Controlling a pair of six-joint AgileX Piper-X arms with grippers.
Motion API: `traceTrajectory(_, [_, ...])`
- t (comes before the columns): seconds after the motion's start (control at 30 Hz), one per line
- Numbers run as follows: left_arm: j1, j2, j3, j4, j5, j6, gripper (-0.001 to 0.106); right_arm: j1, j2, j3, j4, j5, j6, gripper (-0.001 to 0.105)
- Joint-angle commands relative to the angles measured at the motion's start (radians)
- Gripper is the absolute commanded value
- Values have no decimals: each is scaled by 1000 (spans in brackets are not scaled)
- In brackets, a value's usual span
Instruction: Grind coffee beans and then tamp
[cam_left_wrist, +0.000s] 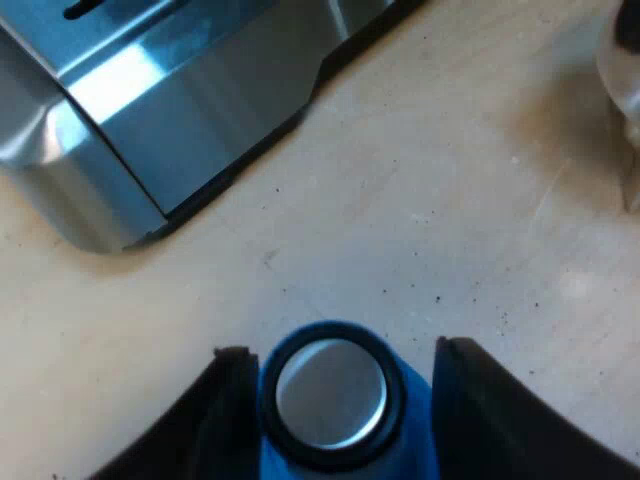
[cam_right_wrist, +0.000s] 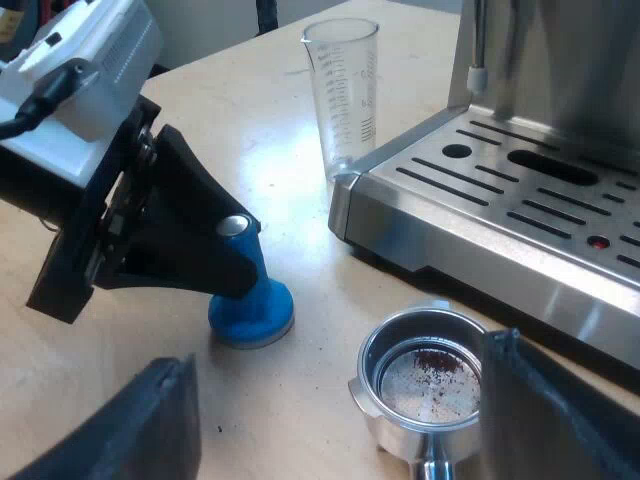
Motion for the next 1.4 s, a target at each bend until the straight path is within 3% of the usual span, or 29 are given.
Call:
traceTrajectory(0.03, [1, -39, -10, 13, -6, -25, 44, 2, -7, -11, -5, 3, -5, 62])
traceTrajectory(0.2, [1, -135, -40, 76, -11, -23, 44, 2, -7, -11, -5, 3, -5, 62])
traceTrajectory(0.4, [1, -281, -133, 280, -15, -23, 44, 2, -11, -54, -5, 1, 18, 62])
traceTrajectory(0.5, [1, -355, -198, 407, -33, -23, 44, 2, -11, -118, 84, 1, 18, 62])
traceTrajectory(0.6, [1, -418, -262, 508, -33, -23, 44, 2, -11, -215, 297, -3, 18, 62])
traceTrajectory(0.77, [1, -515, -362, 662, -33, -23, 44, 2, -11, -375, 581, -80, 22, 62])
traceTrajectory(0.87, [1, -548, -418, 729, -33, -23, 44, 0, -11, -445, 668, -88, 70, 62])
traceTrajectory(1.03, [1, -561, -505, 781, -33, -70, 44, -18, -11, -566, 837, -88, 82, 62])
traceTrajectory(1.17, [1, -561, -561, 782, -33, -90, 44, -131, -11, -653, 1010, -98, 131, 62])
traceTrajectory(1.4, [1, -561, -600, 787, -102, -135, 43, -424, -11, -733, 1174, -278, 129, 62])
